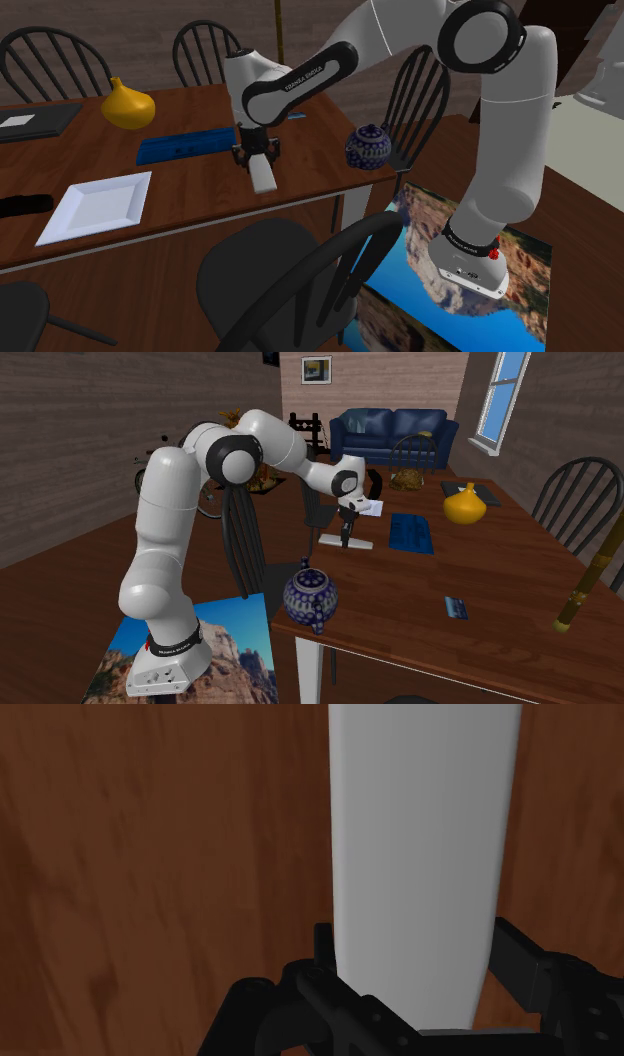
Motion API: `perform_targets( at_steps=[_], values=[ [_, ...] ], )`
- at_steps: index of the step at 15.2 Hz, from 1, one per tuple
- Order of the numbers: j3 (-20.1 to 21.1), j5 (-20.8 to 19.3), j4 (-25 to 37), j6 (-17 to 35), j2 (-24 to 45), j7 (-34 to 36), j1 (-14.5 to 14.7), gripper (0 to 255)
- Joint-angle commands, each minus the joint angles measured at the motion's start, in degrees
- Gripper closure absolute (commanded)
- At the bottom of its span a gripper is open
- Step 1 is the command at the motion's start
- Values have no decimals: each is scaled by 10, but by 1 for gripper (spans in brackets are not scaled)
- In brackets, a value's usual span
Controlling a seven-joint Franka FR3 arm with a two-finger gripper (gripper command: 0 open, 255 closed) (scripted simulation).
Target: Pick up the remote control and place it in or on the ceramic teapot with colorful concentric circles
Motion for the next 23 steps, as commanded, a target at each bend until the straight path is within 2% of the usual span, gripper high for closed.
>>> perform_targets(
  at_steps=[1, 23],
  values=[
    [1, 3, 10, -14, -5, -2, -1, 255],
    [10, 25, 119, -166, -51, -17, -3, 255]
  ],
)
